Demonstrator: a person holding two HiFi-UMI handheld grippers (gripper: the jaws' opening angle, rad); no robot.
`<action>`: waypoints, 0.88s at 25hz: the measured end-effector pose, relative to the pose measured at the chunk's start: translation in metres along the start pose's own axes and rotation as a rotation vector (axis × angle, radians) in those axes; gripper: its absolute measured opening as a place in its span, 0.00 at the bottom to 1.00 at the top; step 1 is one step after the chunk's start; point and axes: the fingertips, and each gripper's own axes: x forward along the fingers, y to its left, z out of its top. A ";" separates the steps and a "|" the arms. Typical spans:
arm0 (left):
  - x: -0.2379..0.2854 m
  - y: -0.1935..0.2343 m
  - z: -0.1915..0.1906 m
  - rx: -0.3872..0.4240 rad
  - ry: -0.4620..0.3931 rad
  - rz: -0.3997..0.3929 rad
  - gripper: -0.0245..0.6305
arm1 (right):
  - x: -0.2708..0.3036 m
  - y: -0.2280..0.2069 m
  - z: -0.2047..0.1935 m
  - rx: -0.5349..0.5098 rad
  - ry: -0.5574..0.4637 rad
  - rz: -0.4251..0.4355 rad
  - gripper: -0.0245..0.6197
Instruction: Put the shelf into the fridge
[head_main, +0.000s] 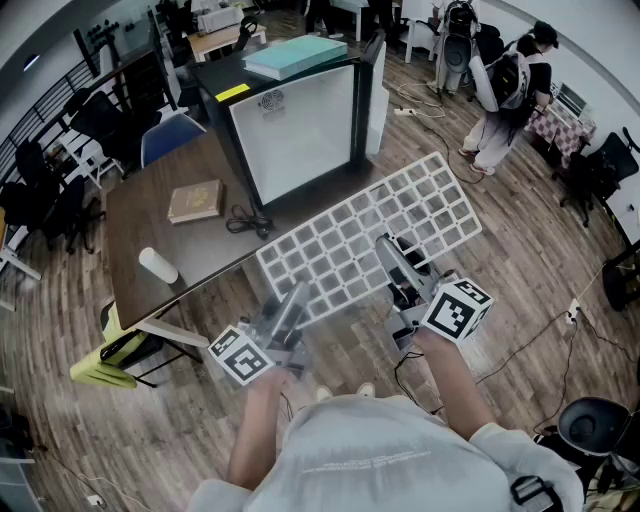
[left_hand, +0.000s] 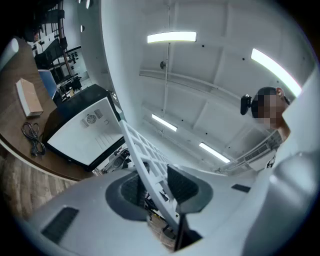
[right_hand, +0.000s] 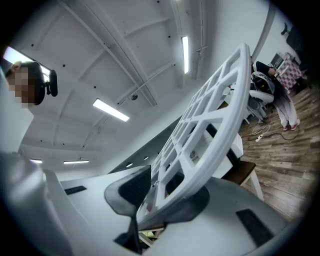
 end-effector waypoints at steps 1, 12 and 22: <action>0.001 0.001 -0.001 -0.001 0.001 0.001 0.20 | 0.001 -0.002 0.000 0.001 0.002 -0.001 0.17; 0.001 0.004 -0.017 -0.031 0.002 0.019 0.20 | -0.004 -0.005 -0.002 -0.010 0.028 0.005 0.17; 0.010 0.000 -0.035 -0.039 0.006 0.054 0.20 | -0.017 -0.023 -0.002 0.016 0.048 0.008 0.17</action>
